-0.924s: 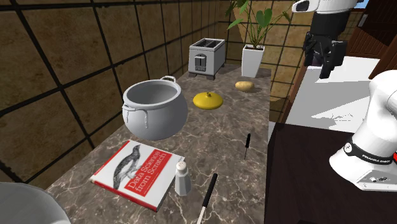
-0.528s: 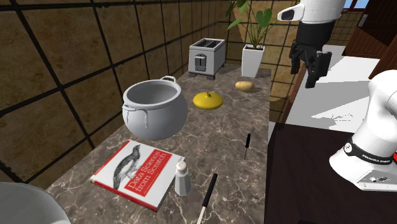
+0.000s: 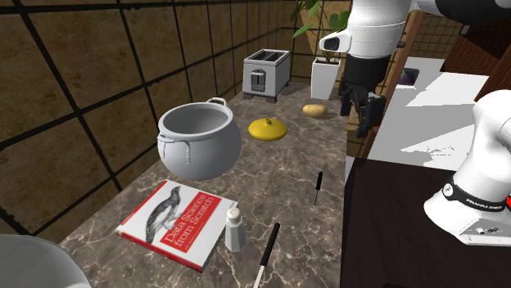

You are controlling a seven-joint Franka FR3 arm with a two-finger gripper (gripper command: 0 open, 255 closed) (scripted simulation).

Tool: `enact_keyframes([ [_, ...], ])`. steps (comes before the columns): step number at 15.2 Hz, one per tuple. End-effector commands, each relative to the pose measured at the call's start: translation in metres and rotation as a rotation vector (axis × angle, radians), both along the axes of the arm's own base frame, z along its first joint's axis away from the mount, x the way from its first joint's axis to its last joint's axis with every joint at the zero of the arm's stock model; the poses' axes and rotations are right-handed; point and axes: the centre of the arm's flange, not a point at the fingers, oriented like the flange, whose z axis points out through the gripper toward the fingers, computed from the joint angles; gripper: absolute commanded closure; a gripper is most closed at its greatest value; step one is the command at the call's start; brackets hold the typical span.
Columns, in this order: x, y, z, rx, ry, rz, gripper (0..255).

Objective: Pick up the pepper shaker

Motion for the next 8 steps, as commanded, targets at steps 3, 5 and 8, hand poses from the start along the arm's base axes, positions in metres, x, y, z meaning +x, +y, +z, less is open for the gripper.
enact_keyframes([
  [3,0.035,0.034,-0.017,0.001,-0.023,0.032,0],
  [5,0.052,0.051,-0.025,0.001,-0.033,0.048,0],
  [8,0.077,0.076,-0.038,0.002,-0.049,0.072,0],
])
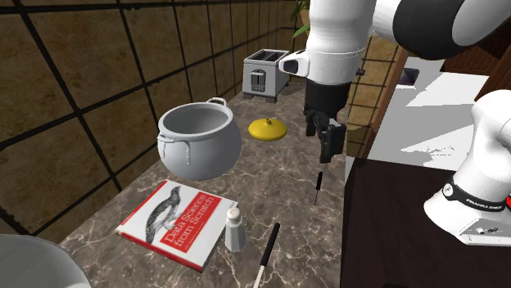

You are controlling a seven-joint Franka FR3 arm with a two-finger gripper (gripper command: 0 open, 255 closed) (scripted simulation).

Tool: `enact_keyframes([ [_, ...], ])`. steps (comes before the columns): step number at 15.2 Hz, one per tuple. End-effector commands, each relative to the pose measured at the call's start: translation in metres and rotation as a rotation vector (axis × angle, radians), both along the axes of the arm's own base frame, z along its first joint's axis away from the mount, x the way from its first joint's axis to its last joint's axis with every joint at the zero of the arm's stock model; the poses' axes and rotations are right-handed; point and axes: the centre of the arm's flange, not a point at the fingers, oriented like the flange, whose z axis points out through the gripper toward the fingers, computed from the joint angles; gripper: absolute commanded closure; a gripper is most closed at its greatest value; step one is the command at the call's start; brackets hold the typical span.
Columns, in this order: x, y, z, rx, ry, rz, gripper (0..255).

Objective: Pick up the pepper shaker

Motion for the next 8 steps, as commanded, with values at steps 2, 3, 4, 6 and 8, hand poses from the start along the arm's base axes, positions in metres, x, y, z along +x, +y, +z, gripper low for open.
enact_keyframes([
  [2,0.025,0.025,-0.017,0.001,-0.017,0.024,0],
  [3,0.033,0.034,-0.021,0.001,-0.022,0.031,0],
  [4,0.042,0.043,-0.025,0.001,-0.027,0.039,0],
  [6,0.058,0.06,-0.032,0.001,-0.038,0.055,0],
  [8,0.074,0.078,-0.04,0.001,-0.048,0.071,0],
])
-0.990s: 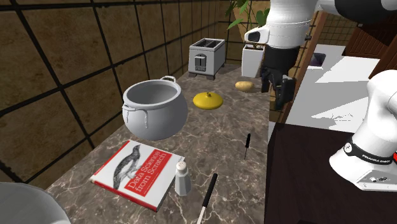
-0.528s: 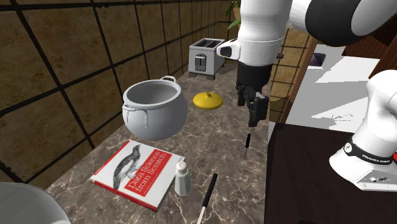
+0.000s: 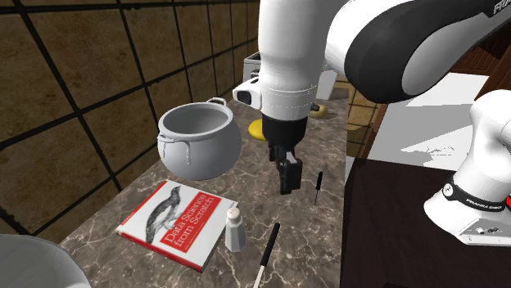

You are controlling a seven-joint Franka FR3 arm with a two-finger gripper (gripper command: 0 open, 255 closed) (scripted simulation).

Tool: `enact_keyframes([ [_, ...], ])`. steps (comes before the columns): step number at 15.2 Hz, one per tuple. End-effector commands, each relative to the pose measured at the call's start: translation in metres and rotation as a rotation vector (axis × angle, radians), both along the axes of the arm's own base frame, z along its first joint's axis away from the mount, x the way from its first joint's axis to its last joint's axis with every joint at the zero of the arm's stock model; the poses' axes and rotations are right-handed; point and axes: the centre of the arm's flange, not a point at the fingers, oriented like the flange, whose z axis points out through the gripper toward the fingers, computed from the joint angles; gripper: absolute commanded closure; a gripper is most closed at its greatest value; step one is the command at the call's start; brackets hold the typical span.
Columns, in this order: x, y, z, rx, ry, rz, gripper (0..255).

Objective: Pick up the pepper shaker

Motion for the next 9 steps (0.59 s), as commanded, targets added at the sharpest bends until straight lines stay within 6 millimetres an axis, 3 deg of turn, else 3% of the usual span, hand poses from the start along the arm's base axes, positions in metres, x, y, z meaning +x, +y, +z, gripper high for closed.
enact_keyframes([
  [1,0.016,0.017,-0.008,0.0,-0.011,0.016,0],
  [8,0.07,0.082,-0.034,0.0,-0.048,0.071,0],
  [9,0.072,0.084,-0.034,0.0,-0.05,0.073,0],
])
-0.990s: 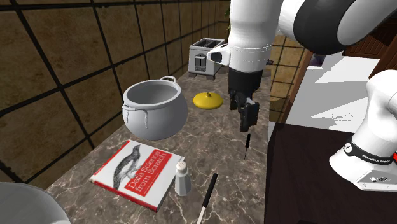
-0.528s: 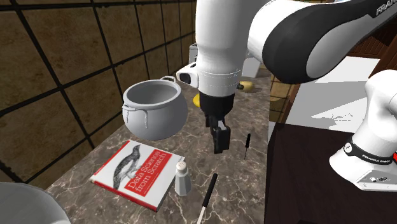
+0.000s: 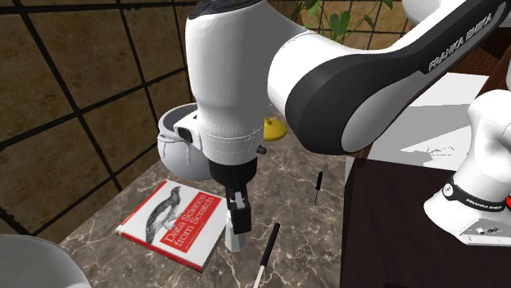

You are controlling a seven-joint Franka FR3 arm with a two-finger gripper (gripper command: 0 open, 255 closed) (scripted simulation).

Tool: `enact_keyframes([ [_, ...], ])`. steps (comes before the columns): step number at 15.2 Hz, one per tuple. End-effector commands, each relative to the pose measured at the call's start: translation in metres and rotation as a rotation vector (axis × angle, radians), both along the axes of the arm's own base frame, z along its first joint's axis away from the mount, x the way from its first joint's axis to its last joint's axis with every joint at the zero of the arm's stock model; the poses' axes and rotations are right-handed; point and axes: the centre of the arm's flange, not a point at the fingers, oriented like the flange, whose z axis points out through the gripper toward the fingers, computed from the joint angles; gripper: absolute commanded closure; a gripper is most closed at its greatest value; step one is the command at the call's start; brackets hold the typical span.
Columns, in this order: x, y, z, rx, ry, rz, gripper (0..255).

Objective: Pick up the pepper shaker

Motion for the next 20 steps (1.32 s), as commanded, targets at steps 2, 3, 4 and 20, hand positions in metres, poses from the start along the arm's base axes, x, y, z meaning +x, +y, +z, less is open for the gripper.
enact_keyframes([
  [2,0.005,0.006,-0.014,0.0,-0.004,0.004,0],
  [3,0.005,0.006,-0.019,0.0,-0.004,0.004,0],
  [4,0.005,0.006,-0.024,0.0,-0.004,0.004,0],
  [20,0.005,0.006,-0.038,0.0,-0.004,0.004,255],
])
